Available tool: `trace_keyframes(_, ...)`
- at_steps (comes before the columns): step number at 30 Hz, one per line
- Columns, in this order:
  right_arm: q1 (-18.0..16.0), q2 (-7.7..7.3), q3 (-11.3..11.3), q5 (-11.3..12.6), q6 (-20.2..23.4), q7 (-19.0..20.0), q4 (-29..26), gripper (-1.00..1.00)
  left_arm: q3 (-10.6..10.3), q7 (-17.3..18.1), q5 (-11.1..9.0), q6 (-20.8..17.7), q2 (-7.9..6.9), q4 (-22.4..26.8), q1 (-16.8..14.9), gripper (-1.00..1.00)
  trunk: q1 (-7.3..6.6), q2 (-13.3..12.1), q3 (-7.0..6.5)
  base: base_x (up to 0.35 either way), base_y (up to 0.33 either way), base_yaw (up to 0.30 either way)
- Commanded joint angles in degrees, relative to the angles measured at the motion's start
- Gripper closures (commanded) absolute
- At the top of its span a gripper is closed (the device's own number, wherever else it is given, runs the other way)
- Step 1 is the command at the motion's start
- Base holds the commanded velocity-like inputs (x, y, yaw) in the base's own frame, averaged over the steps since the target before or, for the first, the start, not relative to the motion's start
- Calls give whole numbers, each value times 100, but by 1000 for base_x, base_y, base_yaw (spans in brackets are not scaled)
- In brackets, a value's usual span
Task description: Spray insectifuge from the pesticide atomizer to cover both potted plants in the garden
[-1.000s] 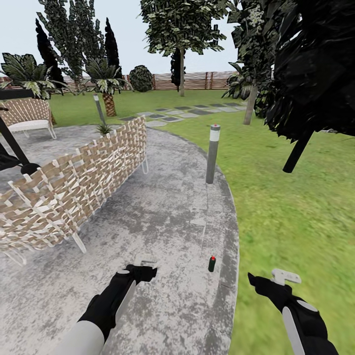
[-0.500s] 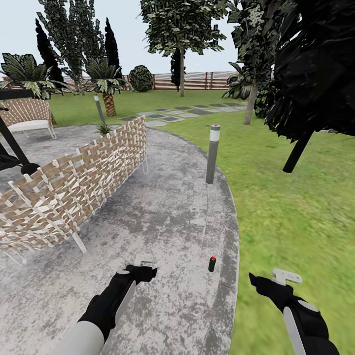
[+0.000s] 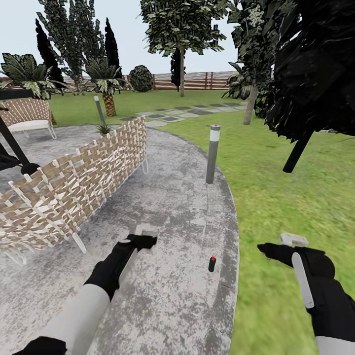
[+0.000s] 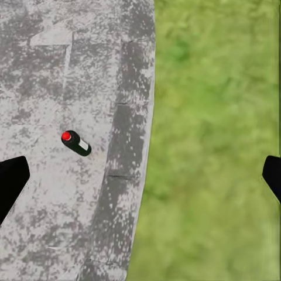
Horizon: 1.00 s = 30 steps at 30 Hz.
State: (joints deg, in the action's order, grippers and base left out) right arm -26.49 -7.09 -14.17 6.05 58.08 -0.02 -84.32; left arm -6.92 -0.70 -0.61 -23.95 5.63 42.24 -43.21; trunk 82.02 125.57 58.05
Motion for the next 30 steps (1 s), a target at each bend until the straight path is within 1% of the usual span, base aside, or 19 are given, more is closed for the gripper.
trace_keyframes(1, -68, -33, -3, 35, 38, 9, -14, -100, -9, -5, 1, -31, -1, 9, -34, -100, -1, 2, 5, 0, 0, 0)
trace_keyframes(5, -162, -79, 8, 57, 59, 28, -32, -100, -18, -4, 37, -31, -1, 14, -81, -100, -1, 2, 5, 0, 0, 0)
trace_keyframes(10, -178, -81, 12, 62, 62, 33, -46, -100, -24, -15, 46, -31, -1, 20, -86, -100, -1, 2, 5, 13, 0, 0)
trace_keyframes(12, -180, -82, 11, 63, 62, 32, -49, -100, -27, -17, 51, -30, -1, 21, -88, -100, -1, 2, 5, 163, -54, 0)
trace_keyframes(22, -181, -73, 10, 55, 63, 29, -49, -100, -22, -6, 55, -31, -1, 31, -84, -100, -1, 2, 5, 200, -233, 0)
trace_keyframes(25, -181, -73, 10, 56, 63, 29, -49, -100, -22, -14, 66, -25, -1, 49, -77, -100, -1, 2, 5, 76, -248, 0)
trace_keyframes(30, -179, -73, 10, 55, 63, 29, -49, -100, -17, -17, 48, -23, -1, 56, -74, -100, -1, 2, 5, 15, -67, 0)
